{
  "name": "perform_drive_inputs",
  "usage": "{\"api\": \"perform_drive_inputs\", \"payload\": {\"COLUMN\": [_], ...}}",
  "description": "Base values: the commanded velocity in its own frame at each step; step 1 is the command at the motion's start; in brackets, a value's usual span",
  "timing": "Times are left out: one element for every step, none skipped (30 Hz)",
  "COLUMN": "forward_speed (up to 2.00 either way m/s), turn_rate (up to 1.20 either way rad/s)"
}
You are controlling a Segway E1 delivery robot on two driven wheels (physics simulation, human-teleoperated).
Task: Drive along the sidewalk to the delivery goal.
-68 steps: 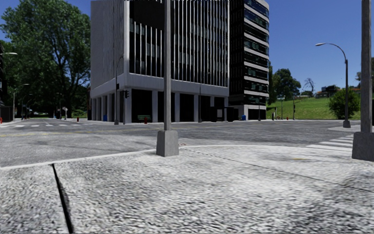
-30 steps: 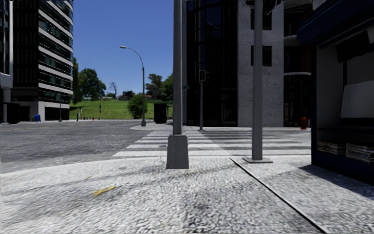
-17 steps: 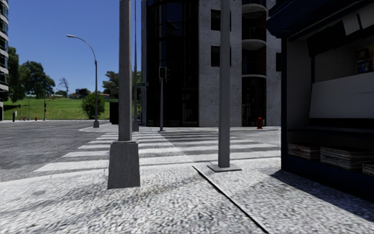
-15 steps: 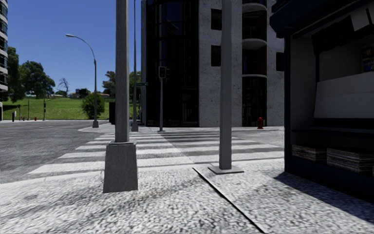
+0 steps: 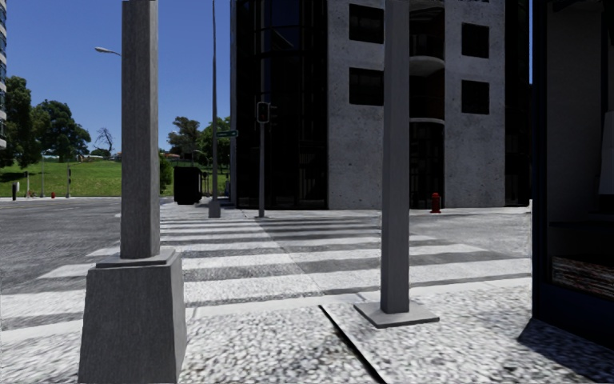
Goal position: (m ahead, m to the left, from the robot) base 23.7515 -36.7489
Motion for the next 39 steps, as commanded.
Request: {"api": "perform_drive_inputs", "payload": {"forward_speed": [1.57, 1.57, 1.57, 1.57, 1.57, 1.57, 1.57, 1.57, 1.57, 1.57, 1.57, 1.57, 1.57, 1.57, 1.57, 1.57, 1.56, 1.56, 1.55, 1.55, 1.54, 1.51, 1.49, 1.48, 1.48, 1.48, 1.48, 1.48, 1.48, 1.48, 1.48, 1.48, 1.48, 1.48, 1.48, 1.48, 1.48, 1.48, 1.48], "turn_rate": [0.0, 0.0, 0.0, 0.0, 0.0, 0.0, 0.0, 0.0, 0.0, 0.0, 0.0, 0.0, 0.0, 0.0, 0.0, 0.0, 0.0, 0.01, 0.23, 0.23, 0.7, 0.81, 0.85, 0.86, 0.84, 0.84, 0.71, 0.43, 0.3, 0.28, 0.21, 0.21, 0.12, 0.09, 0.09, 0.09, 0.08, 0.08, 0.07]}}
